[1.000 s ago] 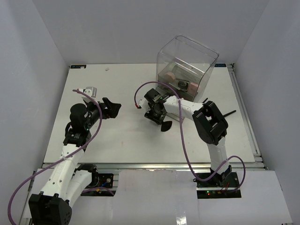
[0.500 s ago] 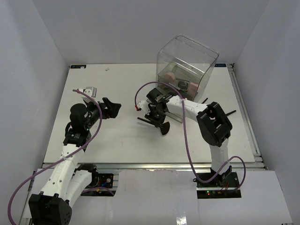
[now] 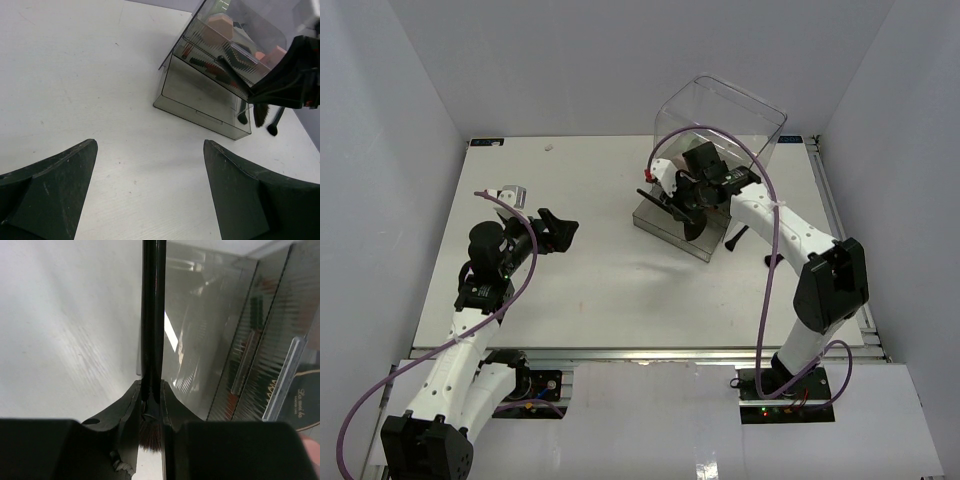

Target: Organize the makeup

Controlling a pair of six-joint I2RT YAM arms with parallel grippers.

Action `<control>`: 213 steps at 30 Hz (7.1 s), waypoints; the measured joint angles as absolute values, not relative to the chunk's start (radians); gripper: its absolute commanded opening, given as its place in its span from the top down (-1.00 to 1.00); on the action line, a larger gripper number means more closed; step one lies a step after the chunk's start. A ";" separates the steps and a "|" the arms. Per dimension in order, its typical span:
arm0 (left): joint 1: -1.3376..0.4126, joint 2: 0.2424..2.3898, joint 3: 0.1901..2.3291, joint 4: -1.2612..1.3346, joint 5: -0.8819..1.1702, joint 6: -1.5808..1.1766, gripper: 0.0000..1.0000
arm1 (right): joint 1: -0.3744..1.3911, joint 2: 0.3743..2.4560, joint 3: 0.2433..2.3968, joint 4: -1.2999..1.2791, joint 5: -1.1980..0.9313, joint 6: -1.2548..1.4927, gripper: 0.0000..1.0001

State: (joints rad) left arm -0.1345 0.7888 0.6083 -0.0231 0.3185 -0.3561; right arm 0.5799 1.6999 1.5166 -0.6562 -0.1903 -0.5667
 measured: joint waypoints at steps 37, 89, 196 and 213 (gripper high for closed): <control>-0.134 0.733 0.608 -0.022 0.376 -0.370 -0.96 | 0.015 1.219 1.037 -0.928 -0.373 -1.271 -0.44; -0.134 0.714 0.608 -0.022 0.382 -0.375 -0.96 | -0.023 1.826 1.158 -0.754 0.073 -1.784 0.49; -0.134 0.701 0.608 -0.023 0.374 -0.366 -0.96 | -0.021 1.916 1.322 -0.339 0.037 0.336 -0.42; -0.134 0.701 0.608 -0.022 0.373 -0.366 -0.96 | 0.029 1.971 1.335 -0.345 0.140 0.331 0.42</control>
State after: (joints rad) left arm -0.1345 0.7010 0.6079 -0.0224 0.3729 -0.3663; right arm 0.0290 1.9709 1.3351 -0.3450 0.1401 0.3314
